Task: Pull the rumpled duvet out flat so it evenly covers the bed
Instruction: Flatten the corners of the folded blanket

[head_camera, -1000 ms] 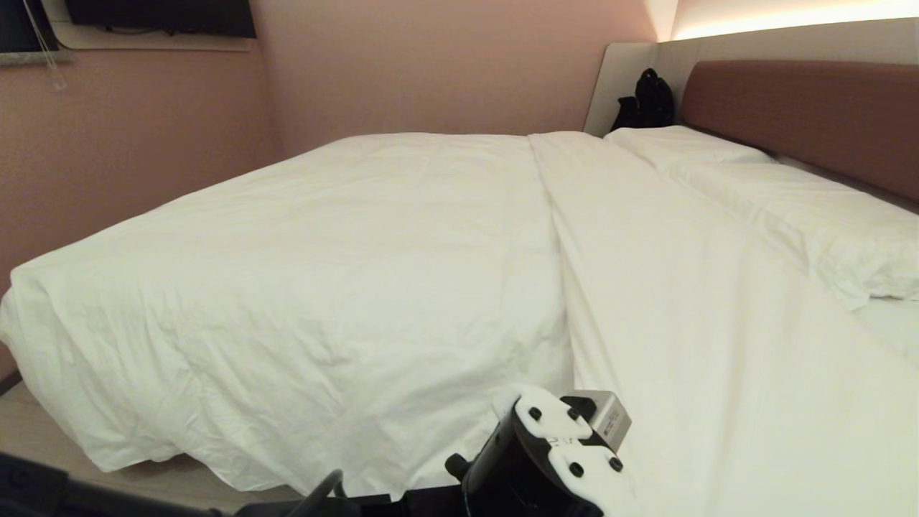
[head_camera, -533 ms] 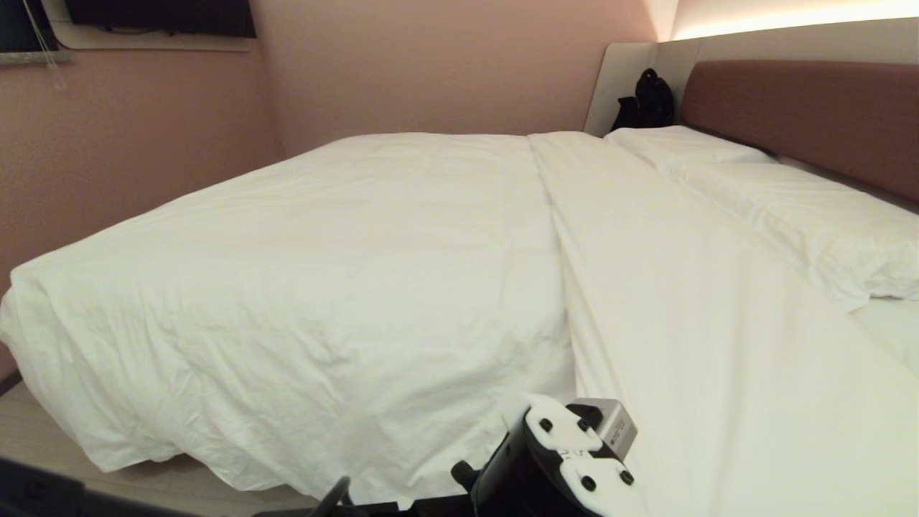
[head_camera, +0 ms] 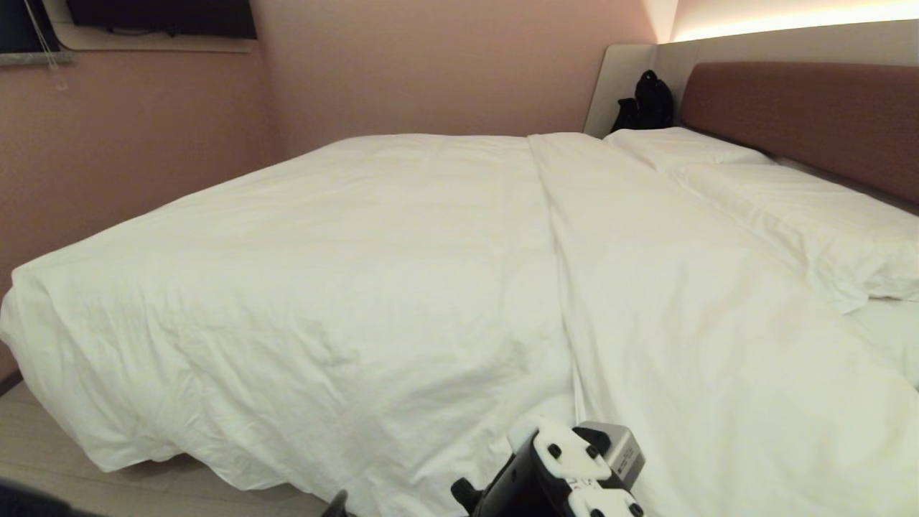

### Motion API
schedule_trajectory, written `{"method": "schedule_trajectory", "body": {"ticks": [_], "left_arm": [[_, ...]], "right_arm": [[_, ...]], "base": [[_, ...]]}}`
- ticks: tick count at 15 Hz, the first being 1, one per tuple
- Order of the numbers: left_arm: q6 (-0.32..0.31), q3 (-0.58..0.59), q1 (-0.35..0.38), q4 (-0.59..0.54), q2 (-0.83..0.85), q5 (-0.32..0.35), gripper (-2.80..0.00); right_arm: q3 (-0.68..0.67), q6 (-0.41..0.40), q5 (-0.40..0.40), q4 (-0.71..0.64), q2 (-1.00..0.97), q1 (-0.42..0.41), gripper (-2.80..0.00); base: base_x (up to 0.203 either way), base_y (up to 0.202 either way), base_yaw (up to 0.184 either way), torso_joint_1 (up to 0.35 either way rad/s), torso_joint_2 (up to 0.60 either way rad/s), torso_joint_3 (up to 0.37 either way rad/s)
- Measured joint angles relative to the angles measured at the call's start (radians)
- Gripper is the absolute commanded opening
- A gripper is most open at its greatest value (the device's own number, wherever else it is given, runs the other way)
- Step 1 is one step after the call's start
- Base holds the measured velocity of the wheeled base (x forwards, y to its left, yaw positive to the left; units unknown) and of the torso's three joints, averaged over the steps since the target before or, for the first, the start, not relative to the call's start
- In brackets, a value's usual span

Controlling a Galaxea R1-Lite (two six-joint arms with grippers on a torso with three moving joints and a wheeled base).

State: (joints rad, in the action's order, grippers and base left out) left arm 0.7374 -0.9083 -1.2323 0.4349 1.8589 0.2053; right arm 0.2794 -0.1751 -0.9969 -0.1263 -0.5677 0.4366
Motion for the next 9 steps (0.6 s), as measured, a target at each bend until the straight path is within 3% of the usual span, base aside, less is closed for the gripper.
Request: {"method": "schedule_trajectory", "body": {"ticks": [9], "left_arm": [[0.01,-0.005,0.002,0.011,-0.006,-0.004,0.0]], "right_arm": [[0.003,0.0,0.068,-0.089,0.005,-0.001,0.0]], "base": [[0.0,0.0,0.0,0.0,0.0,0.0]]}}
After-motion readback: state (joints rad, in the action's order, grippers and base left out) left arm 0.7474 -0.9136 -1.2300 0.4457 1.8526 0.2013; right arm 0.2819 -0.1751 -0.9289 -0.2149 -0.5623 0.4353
